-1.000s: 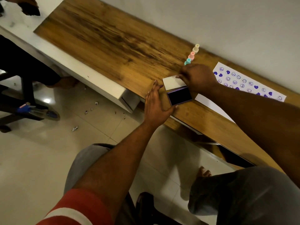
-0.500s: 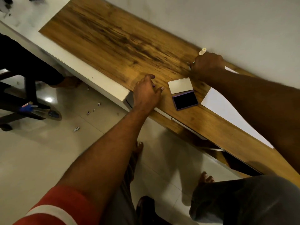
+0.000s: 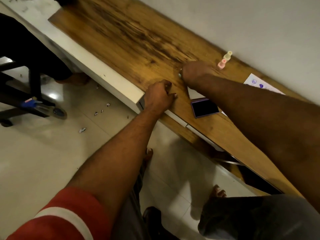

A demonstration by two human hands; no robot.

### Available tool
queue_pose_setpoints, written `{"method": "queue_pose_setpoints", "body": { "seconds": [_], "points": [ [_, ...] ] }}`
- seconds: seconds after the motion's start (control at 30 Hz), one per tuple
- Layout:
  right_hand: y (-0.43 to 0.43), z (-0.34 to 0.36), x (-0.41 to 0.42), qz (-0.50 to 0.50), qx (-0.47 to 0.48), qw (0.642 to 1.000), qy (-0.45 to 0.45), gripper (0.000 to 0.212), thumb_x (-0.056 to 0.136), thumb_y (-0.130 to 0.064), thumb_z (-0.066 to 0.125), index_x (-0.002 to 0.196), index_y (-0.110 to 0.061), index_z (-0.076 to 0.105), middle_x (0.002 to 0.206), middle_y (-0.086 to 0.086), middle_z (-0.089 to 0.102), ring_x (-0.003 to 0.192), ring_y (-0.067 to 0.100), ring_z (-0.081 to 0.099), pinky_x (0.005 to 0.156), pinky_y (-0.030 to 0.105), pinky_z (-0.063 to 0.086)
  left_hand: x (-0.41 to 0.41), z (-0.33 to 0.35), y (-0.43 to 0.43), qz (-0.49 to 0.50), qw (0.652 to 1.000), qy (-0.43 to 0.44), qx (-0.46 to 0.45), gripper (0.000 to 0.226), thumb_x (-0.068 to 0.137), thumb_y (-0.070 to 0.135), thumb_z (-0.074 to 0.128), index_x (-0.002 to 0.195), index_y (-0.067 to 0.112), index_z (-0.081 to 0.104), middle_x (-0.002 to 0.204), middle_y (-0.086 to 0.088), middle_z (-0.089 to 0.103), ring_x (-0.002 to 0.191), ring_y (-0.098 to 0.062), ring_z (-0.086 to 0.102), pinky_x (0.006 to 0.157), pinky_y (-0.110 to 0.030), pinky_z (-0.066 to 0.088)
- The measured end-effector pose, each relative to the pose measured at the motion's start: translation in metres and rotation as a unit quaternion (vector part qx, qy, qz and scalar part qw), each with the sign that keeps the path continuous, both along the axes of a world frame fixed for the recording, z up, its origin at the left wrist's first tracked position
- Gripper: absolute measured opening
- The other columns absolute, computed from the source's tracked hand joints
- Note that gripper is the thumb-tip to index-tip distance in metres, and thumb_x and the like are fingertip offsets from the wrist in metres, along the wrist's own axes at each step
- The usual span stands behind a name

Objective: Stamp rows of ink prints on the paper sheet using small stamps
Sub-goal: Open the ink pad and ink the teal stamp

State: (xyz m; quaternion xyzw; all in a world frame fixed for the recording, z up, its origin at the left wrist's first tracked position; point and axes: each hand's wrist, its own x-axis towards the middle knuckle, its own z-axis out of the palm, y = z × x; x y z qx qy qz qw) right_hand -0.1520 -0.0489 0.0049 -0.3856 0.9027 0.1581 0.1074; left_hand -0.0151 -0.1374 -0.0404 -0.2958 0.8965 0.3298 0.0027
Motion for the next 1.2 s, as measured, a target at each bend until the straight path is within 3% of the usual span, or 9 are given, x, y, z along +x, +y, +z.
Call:
{"method": "queue_pose_setpoints", "body": {
  "seconds": [0.2,0.3,0.43,0.53,0.67,0.83,1.0,1.1,1.2],
  "points": [
    [-0.005,-0.009,0.031,0.054,0.002,0.999,0.005,0.029,0.108,-0.026,0.043,0.127,-0.013,0.06,0.122,0.014,0.067,0.109,0.033,0.066,0.084,0.042,0.053,0.005,-0.002,-0.004,0.008,0.999,0.034,0.017,0.048,0.092,0.038,0.08,0.138,0.029,0.066,0.123,0.001,0.073,0.11,-0.019,0.068,0.092,-0.035,0.056],
    [0.008,-0.015,0.042,0.073,0.01,0.997,0.0,0.028,0.108,-0.026,0.044,0.129,-0.014,0.058,0.119,0.012,0.067,0.106,0.032,0.067,0.073,0.041,0.045,0.005,-0.002,-0.002,0.009,0.999,0.034,0.01,0.034,0.098,0.035,0.072,0.131,0.03,0.071,0.113,0.003,0.075,0.101,-0.018,0.068,0.084,-0.032,0.054],
    [0.021,-0.017,0.054,0.072,0.015,0.997,0.004,0.031,0.109,-0.028,0.043,0.135,-0.015,0.054,0.122,0.012,0.068,0.109,0.032,0.067,0.072,0.041,0.04,0.008,-0.004,0.003,-0.022,1.0,0.019,-0.003,0.031,0.098,0.03,0.071,0.129,0.031,0.072,0.118,0.004,0.075,0.104,-0.018,0.068,0.082,-0.031,0.051],
    [0.029,-0.02,0.058,0.066,0.008,0.998,0.004,0.033,0.109,-0.026,0.044,0.138,-0.013,0.051,0.121,0.015,0.067,0.107,0.033,0.067,0.076,0.042,0.048,0.013,-0.005,0.005,-0.047,0.998,0.029,-0.015,0.033,0.098,0.027,0.071,0.131,0.026,0.071,0.12,0.001,0.075,0.109,-0.019,0.068,0.086,-0.03,0.047],
    [0.035,-0.024,0.061,0.057,-0.008,0.998,-0.003,0.032,0.109,-0.026,0.045,0.136,-0.013,0.053,0.12,0.015,0.067,0.107,0.033,0.067,0.081,0.043,0.052,0.015,-0.009,0.007,-0.083,0.995,0.038,-0.045,0.032,0.1,0.027,0.068,0.131,0.021,0.069,0.123,-0.004,0.073,0.117,-0.025,0.065,0.104,-0.041,0.046],
    [0.037,-0.024,0.048,0.113,-0.021,0.993,-0.026,0.032,0.109,-0.03,0.041,0.132,-0.012,0.054,0.118,0.015,0.069,0.105,0.034,0.067,0.077,0.042,0.048,0.014,-0.013,0.005,-0.122,0.99,0.034,-0.066,0.029,0.1,0.028,0.068,0.127,0.018,0.068,0.122,-0.006,0.072,0.117,-0.029,0.062,0.109,-0.048,0.044],
    [0.044,-0.021,0.033,0.157,-0.042,0.984,-0.076,0.041,0.107,-0.048,0.038,0.123,-0.016,0.057,0.109,0.013,0.067,0.096,0.032,0.066,0.083,0.045,0.053,0.011,-0.016,0.003,-0.141,0.986,0.042,-0.078,0.027,0.099,0.034,0.07,0.121,0.019,0.068,0.115,-0.004,0.071,0.11,-0.027,0.062,0.101,-0.045,0.044],
    [0.046,-0.022,0.026,0.179,-0.06,0.978,-0.093,0.042,0.106,-0.05,0.035,0.12,-0.016,0.055,0.099,0.009,0.062,0.08,0.022,0.051,0.074,0.04,0.047,0.011,-0.016,0.003,-0.152,0.983,0.043,-0.092,0.027,0.1,0.036,0.069,0.118,0.016,0.067,0.113,-0.006,0.071,0.109,-0.028,0.061,0.1,-0.044,0.043],
    [0.048,-0.023,0.02,0.201,-0.059,0.972,-0.107,0.035,0.108,-0.046,0.034,0.118,-0.019,0.055,0.083,-0.005,0.05,0.075,0.017,0.047,0.071,0.036,0.04,0.012,-0.016,0.001,-0.169,0.98,0.039,-0.096,0.027,0.1,0.035,0.069,0.12,0.016,0.067,0.115,-0.005,0.07,0.11,-0.026,0.06,0.102,-0.045,0.044]
  ]
}}
